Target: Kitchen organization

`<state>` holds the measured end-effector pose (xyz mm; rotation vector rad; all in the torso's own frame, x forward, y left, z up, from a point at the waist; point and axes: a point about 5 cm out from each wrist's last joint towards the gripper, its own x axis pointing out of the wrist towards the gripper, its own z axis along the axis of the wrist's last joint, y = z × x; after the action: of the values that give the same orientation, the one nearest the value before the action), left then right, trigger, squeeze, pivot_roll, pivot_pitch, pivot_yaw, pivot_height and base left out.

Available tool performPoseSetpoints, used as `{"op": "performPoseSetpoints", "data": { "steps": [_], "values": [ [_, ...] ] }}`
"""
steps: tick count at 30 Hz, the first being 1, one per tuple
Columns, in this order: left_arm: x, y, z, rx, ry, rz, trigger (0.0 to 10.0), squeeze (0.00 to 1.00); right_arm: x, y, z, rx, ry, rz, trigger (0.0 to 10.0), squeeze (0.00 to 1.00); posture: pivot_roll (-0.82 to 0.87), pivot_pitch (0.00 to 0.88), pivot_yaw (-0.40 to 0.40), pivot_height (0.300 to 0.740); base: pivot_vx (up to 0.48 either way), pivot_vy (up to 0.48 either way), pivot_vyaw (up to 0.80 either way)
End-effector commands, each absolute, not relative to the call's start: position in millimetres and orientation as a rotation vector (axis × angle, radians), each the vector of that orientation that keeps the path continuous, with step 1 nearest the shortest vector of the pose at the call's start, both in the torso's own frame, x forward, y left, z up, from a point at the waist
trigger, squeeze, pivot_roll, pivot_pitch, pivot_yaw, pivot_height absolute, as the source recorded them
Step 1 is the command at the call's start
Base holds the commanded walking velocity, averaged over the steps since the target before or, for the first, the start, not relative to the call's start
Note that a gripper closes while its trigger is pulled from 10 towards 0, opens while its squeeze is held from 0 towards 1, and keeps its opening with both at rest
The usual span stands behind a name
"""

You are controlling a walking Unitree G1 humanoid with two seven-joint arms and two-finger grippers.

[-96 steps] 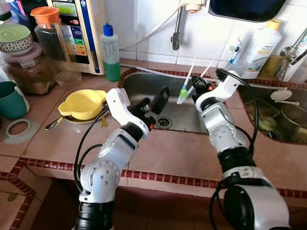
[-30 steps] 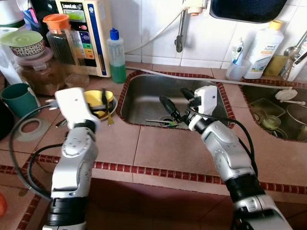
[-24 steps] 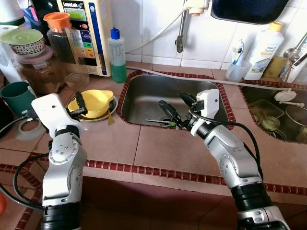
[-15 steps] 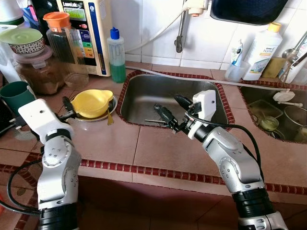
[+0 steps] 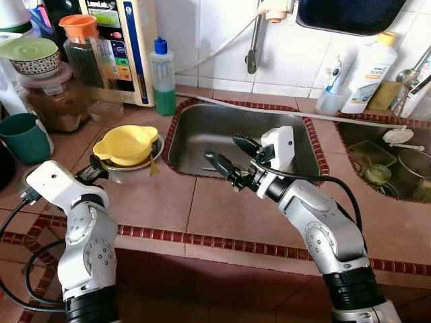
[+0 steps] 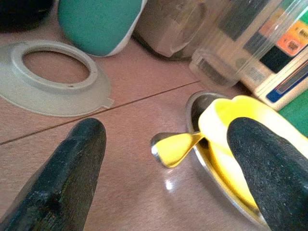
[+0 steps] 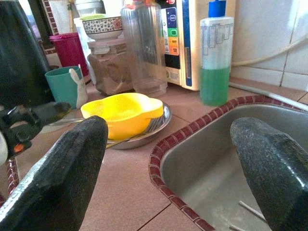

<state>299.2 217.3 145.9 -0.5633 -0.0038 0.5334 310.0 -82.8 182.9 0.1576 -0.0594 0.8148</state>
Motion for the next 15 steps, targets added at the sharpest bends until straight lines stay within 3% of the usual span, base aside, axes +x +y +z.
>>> {"op": "performPoseSetpoints", "data": {
  "steps": [1,10,11,12,13,14,15],
  "values": [
    [303.4,213.8,147.3,-0.606,-0.008,0.509,10.0,0.00,307.7,-84.6,188.1,0.153,-0.076,0.820,10.0,0.21,0.04,0.007,-0.024,0.740,0.000,0.000,0.00],
    [311.2,215.4,148.2,-0.684,-0.028,0.480,10.0,0.00,306.0,-84.5,188.7,0.155,-0.074,0.821,10.0,0.20,0.04,0.006,-0.021,0.740,0.000,0.000,0.00],
    [312.0,215.4,147.5,-0.703,-0.028,0.483,8.4,0.00,305.4,-84.0,189.1,0.160,-0.073,0.827,10.0,0.20,0.04,0.006,-0.021,0.740,0.000,0.000,0.00],
    [312.1,215.3,147.3,-0.710,-0.028,0.484,3.9,0.00,304.0,-83.2,189.5,0.171,-0.071,0.845,10.0,0.17,0.04,0.006,-0.021,0.740,0.000,0.000,0.00],
    [312.1,215.3,147.2,-0.715,-0.028,0.485,3.9,0.00,302.9,-82.5,189.8,0.179,-0.069,0.859,10.0,0.17,0.04,0.007,-0.020,0.740,0.000,0.000,0.00],
    [312.3,215.6,146.7,-0.719,-0.029,0.486,2.5,0.00,298.1,-80.5,190.6,0.205,-0.061,0.921,10.0,0.00,0.04,0.007,-0.020,0.740,0.000,0.000,0.00],
    [312.5,215.9,146.6,-0.719,-0.029,0.486,2.5,0.00,296.7,-80.0,190.9,0.212,-0.060,0.938,10.0,0.00,0.04,0.007,-0.020,0.740,0.000,0.000,0.00]
  ]
}}
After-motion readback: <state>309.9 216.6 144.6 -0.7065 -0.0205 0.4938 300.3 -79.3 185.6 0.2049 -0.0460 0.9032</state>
